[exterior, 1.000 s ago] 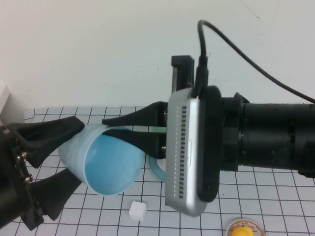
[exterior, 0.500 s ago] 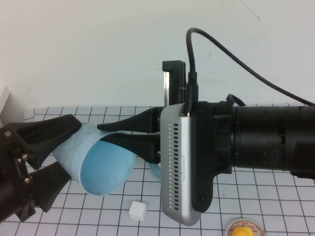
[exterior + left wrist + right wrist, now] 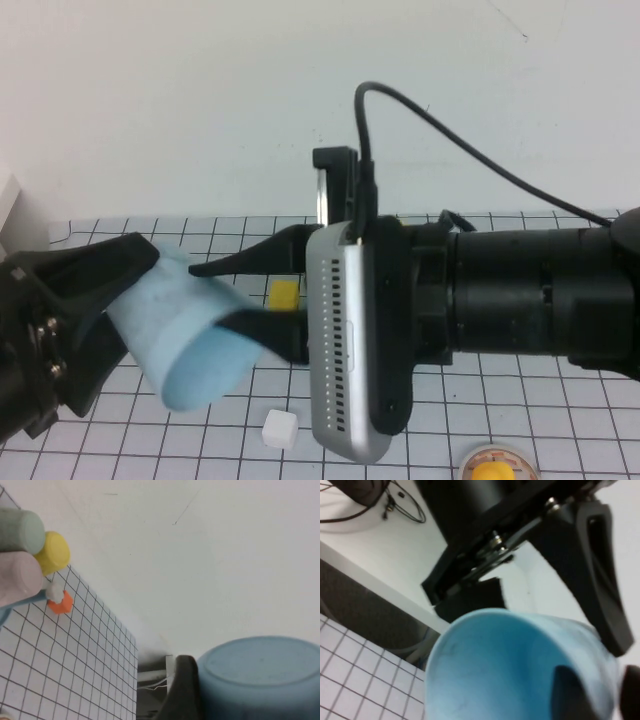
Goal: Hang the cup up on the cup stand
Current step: Adjust the cup with two arms, then place the cup on the cup holder
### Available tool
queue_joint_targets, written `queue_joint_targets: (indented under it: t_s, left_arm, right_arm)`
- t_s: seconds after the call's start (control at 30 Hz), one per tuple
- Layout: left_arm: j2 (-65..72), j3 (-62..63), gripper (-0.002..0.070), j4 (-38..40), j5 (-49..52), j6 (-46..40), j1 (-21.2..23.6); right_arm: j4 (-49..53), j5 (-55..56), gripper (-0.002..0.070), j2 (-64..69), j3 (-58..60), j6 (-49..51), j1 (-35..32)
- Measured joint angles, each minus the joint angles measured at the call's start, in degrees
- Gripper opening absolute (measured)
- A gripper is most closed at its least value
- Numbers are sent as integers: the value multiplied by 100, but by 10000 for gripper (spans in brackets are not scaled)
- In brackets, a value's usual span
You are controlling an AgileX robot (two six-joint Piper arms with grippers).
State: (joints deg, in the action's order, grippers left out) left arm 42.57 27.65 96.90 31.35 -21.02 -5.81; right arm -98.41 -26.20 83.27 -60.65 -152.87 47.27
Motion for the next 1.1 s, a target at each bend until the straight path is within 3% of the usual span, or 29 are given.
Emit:
queue_joint_targets:
  t_s: [0.13,0.3,0.8,0.97,1.1]
  left_arm:
    - [0,0,539,0,-24,-242,0]
    - [0,0,535,60,-118,-441,0]
    - [338,893,532,69,-384,-1732,0]
    - [953,1392,531,69,-111,-3055,0]
    - [1741,1941,530,69,358,-4775,0]
  right_arm:
    - [21,-14,377,51,0,157,0]
    - [35,382,454,-111,18,535,0]
    - [52,911,463,-1625,932,1153,0]
    - [52,1213,434,-2466,1299,1851,0]
    - [27,1653,360,-3231,1706,2611,0]
